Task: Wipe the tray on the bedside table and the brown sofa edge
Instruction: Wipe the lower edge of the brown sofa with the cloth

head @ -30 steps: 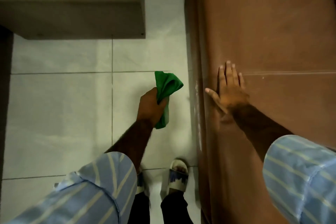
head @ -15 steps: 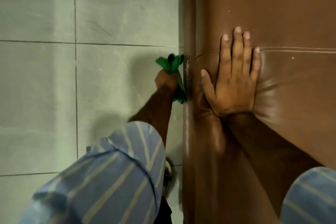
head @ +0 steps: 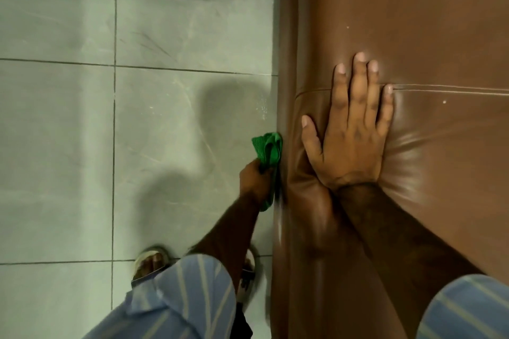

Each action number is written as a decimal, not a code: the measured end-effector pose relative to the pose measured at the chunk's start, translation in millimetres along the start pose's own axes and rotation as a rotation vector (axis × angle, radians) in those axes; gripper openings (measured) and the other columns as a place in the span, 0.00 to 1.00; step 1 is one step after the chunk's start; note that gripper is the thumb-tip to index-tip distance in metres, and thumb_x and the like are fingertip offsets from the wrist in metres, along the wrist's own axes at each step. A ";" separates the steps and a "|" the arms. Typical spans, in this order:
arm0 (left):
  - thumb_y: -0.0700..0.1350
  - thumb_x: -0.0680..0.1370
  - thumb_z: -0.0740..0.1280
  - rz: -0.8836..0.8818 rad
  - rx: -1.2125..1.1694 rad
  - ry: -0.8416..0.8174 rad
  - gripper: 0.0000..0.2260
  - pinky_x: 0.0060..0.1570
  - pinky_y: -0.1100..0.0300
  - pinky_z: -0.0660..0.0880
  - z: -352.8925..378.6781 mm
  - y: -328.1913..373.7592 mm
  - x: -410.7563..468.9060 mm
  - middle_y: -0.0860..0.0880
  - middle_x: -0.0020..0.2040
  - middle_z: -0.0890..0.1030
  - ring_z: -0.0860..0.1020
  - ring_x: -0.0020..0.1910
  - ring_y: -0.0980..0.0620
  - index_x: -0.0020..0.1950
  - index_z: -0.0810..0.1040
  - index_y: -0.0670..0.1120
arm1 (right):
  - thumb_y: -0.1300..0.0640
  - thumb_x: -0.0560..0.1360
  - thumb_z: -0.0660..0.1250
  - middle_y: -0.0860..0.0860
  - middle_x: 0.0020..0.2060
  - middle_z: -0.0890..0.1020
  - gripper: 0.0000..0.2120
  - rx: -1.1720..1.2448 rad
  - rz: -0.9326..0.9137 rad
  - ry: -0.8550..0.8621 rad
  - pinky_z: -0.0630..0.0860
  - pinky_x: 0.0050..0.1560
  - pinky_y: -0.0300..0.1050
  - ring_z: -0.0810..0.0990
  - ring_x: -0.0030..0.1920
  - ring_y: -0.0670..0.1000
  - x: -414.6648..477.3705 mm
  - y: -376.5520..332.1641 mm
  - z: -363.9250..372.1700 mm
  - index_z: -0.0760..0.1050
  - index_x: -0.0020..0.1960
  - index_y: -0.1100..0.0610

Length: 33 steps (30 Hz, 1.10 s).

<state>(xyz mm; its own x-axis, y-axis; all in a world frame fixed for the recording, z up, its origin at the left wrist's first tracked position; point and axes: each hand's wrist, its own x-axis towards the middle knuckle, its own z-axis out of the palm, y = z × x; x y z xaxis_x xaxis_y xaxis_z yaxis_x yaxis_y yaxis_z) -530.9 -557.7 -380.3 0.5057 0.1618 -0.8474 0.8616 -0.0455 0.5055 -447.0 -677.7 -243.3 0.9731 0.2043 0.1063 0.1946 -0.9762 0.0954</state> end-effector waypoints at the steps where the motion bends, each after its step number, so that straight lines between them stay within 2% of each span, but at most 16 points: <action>1: 0.44 0.80 0.68 -0.035 0.009 0.006 0.12 0.63 0.48 0.80 1.8 7.3 14.5 0.42 0.57 0.87 0.84 0.56 0.42 0.61 0.83 0.44 | 0.38 0.85 0.52 0.60 0.86 0.52 0.38 0.000 0.000 -0.001 0.50 0.86 0.65 0.50 0.87 0.61 -0.2 0.0 0.5 0.48 0.87 0.59; 4: 0.47 0.78 0.68 -0.005 0.018 0.067 0.13 0.64 0.45 0.80 5.2 58.0 55.6 0.41 0.57 0.87 0.84 0.57 0.39 0.59 0.84 0.44 | 0.38 0.85 0.53 0.60 0.86 0.53 0.38 0.009 -0.004 0.009 0.49 0.86 0.65 0.50 0.87 0.61 -1.4 0.8 1.4 0.50 0.86 0.59; 7: 0.45 0.79 0.67 0.129 -0.107 0.152 0.15 0.65 0.43 0.79 5.0 98.1 69.9 0.41 0.60 0.86 0.83 0.60 0.39 0.64 0.83 0.44 | 0.38 0.85 0.54 0.61 0.86 0.54 0.38 0.021 -0.006 0.024 0.50 0.85 0.66 0.51 0.86 0.61 -1.1 0.5 1.9 0.51 0.86 0.59; 10: 0.48 0.76 0.69 0.183 -0.373 0.119 0.17 0.63 0.38 0.80 7.0 67.4 44.8 0.41 0.59 0.86 0.84 0.58 0.39 0.64 0.82 0.44 | 0.38 0.84 0.53 0.61 0.86 0.53 0.38 0.025 -0.001 0.008 0.50 0.85 0.66 0.51 0.86 0.61 -0.5 -0.4 -0.3 0.50 0.86 0.59; 12: 0.45 0.78 0.70 0.112 -0.546 0.015 0.16 0.62 0.36 0.80 16.6 24.0 7.8 0.36 0.60 0.85 0.83 0.59 0.35 0.63 0.81 0.40 | 0.38 0.84 0.53 0.60 0.86 0.52 0.39 0.025 0.004 -0.001 0.50 0.85 0.66 0.50 0.87 0.61 -1.6 -0.1 -2.1 0.49 0.87 0.58; 14: 0.41 0.80 0.69 0.022 -0.643 -0.035 0.14 0.56 0.39 0.82 18.3 -15.1 -26.3 0.33 0.58 0.84 0.83 0.56 0.32 0.63 0.80 0.37 | 0.38 0.84 0.54 0.60 0.86 0.53 0.39 0.034 0.007 0.005 0.50 0.85 0.66 0.50 0.87 0.61 -2.2 0.1 -1.9 0.49 0.87 0.58; 15: 0.40 0.81 0.68 -0.025 -0.594 -0.019 0.12 0.53 0.41 0.82 17.2 -30.1 -37.5 0.34 0.57 0.85 0.83 0.54 0.33 0.63 0.81 0.37 | 0.38 0.84 0.54 0.60 0.86 0.53 0.39 0.041 0.006 0.013 0.50 0.85 0.66 0.51 0.87 0.61 -2.5 -0.3 -1.4 0.49 0.87 0.58; 18: 0.40 0.81 0.68 -0.180 -0.195 0.024 0.10 0.59 0.49 0.82 16.1 -50.3 -35.5 0.40 0.56 0.87 0.85 0.56 0.39 0.61 0.83 0.42 | 0.38 0.84 0.54 0.60 0.86 0.53 0.38 0.043 0.008 0.029 0.50 0.85 0.65 0.51 0.87 0.61 -3.1 -0.5 0.3 0.50 0.87 0.58; 20: 0.42 0.80 0.68 -0.228 0.018 0.026 0.10 0.54 0.55 0.79 15.6 -26.9 -16.4 0.40 0.56 0.86 0.85 0.56 0.40 0.58 0.84 0.41 | 0.38 0.84 0.54 0.60 0.86 0.53 0.38 0.043 0.006 0.031 0.50 0.85 0.66 0.51 0.87 0.61 -3.6 0.6 0.7 0.50 0.87 0.58; 22: 0.43 0.78 0.69 -0.201 0.059 0.050 0.10 0.54 0.55 0.79 12.9 6.0 10.3 0.40 0.56 0.86 0.84 0.56 0.40 0.56 0.84 0.41 | 0.38 0.84 0.54 0.60 0.86 0.53 0.38 0.045 0.005 0.036 0.50 0.85 0.66 0.50 0.87 0.61 -4.3 0.8 1.0 0.49 0.87 0.58; 25: 0.44 0.75 0.70 -0.051 -0.073 0.119 0.12 0.61 0.48 0.81 12.0 31.2 33.1 0.41 0.54 0.88 0.85 0.55 0.39 0.56 0.86 0.44 | 0.38 0.84 0.53 0.60 0.86 0.53 0.38 0.042 0.004 0.044 0.50 0.85 0.66 0.50 0.87 0.61 -3.8 0.4 2.2 0.49 0.87 0.57; 28: 0.49 0.74 0.70 0.046 -0.387 0.146 0.14 0.60 0.41 0.82 18.5 -2.9 -2.3 0.43 0.54 0.88 0.85 0.55 0.40 0.57 0.85 0.47 | 0.38 0.85 0.53 0.60 0.86 0.53 0.38 0.035 0.003 0.050 0.51 0.85 0.66 0.51 0.87 0.61 -3.5 -0.2 0.8 0.49 0.87 0.58; 31: 0.47 0.76 0.72 -0.039 -0.585 0.062 0.11 0.59 0.36 0.82 33.6 -73.5 -62.1 0.39 0.53 0.88 0.84 0.56 0.34 0.56 0.86 0.45 | 0.38 0.85 0.53 0.60 0.86 0.53 0.38 0.042 0.000 0.053 0.51 0.85 0.66 0.50 0.87 0.61 -4.2 0.5 0.1 0.49 0.87 0.58; 33: 0.41 0.79 0.71 -0.141 -0.599 0.035 0.06 0.58 0.36 0.81 32.3 -110.3 -94.5 0.40 0.51 0.89 0.84 0.56 0.33 0.53 0.86 0.46 | 0.38 0.85 0.53 0.60 0.86 0.53 0.38 0.045 0.000 0.052 0.51 0.85 0.66 0.51 0.87 0.61 -4.4 0.7 0.6 0.49 0.87 0.58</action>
<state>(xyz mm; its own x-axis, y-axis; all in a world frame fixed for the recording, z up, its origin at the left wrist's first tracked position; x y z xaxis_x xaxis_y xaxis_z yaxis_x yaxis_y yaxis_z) -672.3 -599.8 -361.3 0.3780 0.1582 -0.9122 0.7409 0.5390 0.4005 -451.1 -679.4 -244.3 0.9656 0.2066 0.1578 0.2010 -0.9783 0.0508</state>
